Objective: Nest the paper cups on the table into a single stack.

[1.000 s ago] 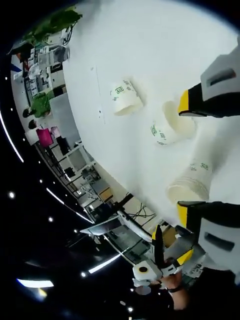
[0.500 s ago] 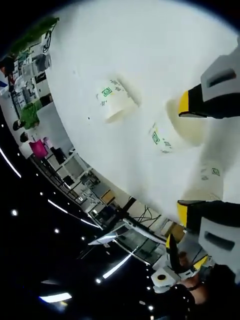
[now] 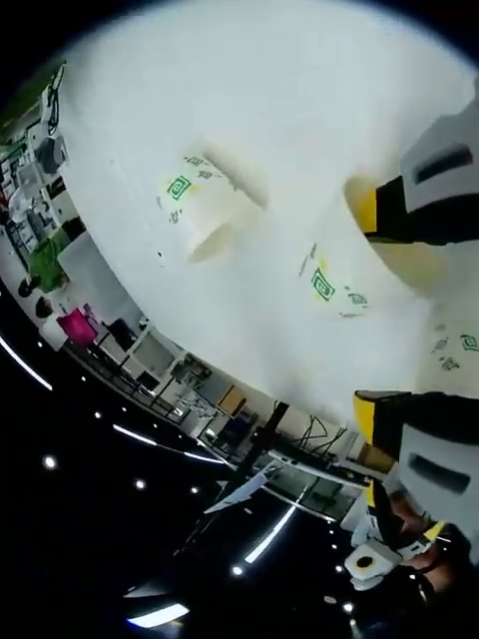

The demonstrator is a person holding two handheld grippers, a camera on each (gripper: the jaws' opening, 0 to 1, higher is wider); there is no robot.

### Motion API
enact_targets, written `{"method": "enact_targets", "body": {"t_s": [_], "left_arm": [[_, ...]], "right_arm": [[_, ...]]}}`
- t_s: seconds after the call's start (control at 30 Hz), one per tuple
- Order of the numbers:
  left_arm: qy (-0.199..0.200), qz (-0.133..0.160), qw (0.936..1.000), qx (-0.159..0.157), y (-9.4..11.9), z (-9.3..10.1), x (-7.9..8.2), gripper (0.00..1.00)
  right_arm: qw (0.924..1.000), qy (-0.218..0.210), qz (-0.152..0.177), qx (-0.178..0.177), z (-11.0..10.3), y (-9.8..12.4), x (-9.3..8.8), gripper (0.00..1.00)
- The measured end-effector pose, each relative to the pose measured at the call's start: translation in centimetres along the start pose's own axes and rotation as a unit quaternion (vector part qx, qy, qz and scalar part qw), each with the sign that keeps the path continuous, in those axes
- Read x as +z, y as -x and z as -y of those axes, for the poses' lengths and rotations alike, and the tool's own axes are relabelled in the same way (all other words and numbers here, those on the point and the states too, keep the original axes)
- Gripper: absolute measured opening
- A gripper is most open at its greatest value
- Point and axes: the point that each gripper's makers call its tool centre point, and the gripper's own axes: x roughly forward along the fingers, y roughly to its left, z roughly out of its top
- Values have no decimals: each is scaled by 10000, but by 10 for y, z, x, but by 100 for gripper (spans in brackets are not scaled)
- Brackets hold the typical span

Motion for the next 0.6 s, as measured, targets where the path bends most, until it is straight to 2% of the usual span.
{"method": "enact_targets", "body": {"t_s": [0.13, 0.23, 0.43, 0.57, 0.6], "left_arm": [[14, 7, 10000, 23, 1, -1, -2, 77], [53, 31, 10000, 77, 3, -3, -2, 79], [91, 47, 9999, 112, 4, -5, -3, 78], [118, 53, 9999, 106, 4, -4, -3, 78], [129, 43, 9999, 88, 4, -4, -4, 78]], "right_arm": [[9999, -152, 77, -25, 3, -7, 3, 54], [9994, -290, 189, -38, 4, -11, 6, 47], [9988, -382, 271, -130, 9, -16, 7, 22], [9968, -652, 464, -32, 12, -16, 12, 2], [9967, -652, 476, -43, 13, -14, 12, 0]]}}
